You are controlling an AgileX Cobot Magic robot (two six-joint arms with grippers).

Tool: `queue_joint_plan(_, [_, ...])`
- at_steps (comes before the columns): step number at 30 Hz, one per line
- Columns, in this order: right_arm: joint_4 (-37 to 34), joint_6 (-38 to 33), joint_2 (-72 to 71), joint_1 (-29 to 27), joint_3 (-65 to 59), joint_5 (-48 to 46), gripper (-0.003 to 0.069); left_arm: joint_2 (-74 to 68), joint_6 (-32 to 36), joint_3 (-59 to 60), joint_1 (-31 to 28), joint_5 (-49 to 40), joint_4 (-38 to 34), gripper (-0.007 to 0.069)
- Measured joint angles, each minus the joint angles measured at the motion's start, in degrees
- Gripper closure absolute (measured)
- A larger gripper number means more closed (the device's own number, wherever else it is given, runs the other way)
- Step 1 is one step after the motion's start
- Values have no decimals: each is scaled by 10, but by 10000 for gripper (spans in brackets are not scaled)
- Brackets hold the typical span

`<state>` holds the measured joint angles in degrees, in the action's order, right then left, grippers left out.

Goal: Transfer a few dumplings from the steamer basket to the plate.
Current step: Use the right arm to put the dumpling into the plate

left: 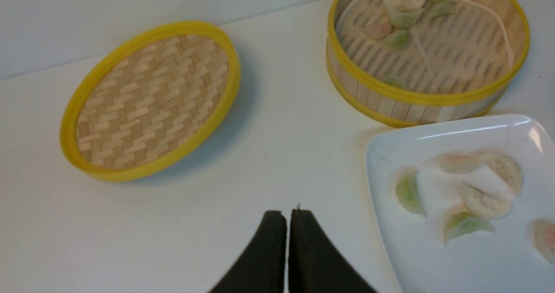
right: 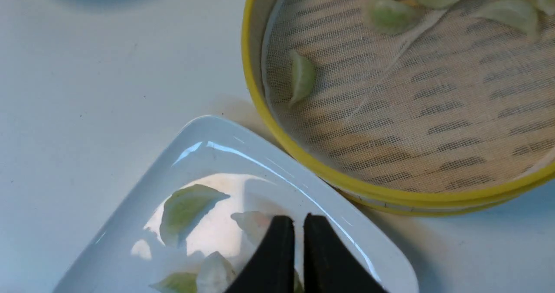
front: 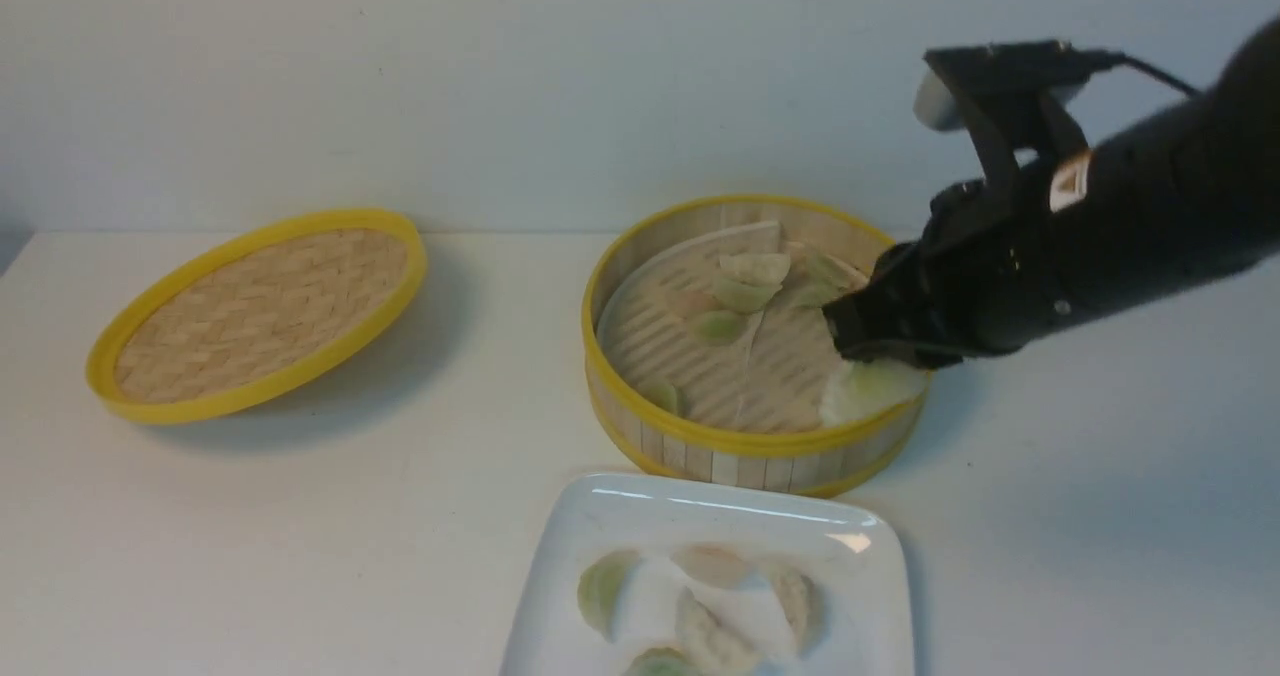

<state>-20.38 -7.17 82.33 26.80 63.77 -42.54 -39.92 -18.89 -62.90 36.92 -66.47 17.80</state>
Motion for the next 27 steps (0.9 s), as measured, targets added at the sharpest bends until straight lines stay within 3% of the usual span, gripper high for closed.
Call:
queue_joint_plan(6, [-94,-82,-7,0,-162,186,655,0,0,0,0,12,7,631])
queue_joint_plan(12, [-124,-103,8,0,-242,320,655,0,0,0,0,15,9,631])
queue_joint_plan(27, [-125,-107,68,11,-254,339,655,0,0,0,0,15,14,631])
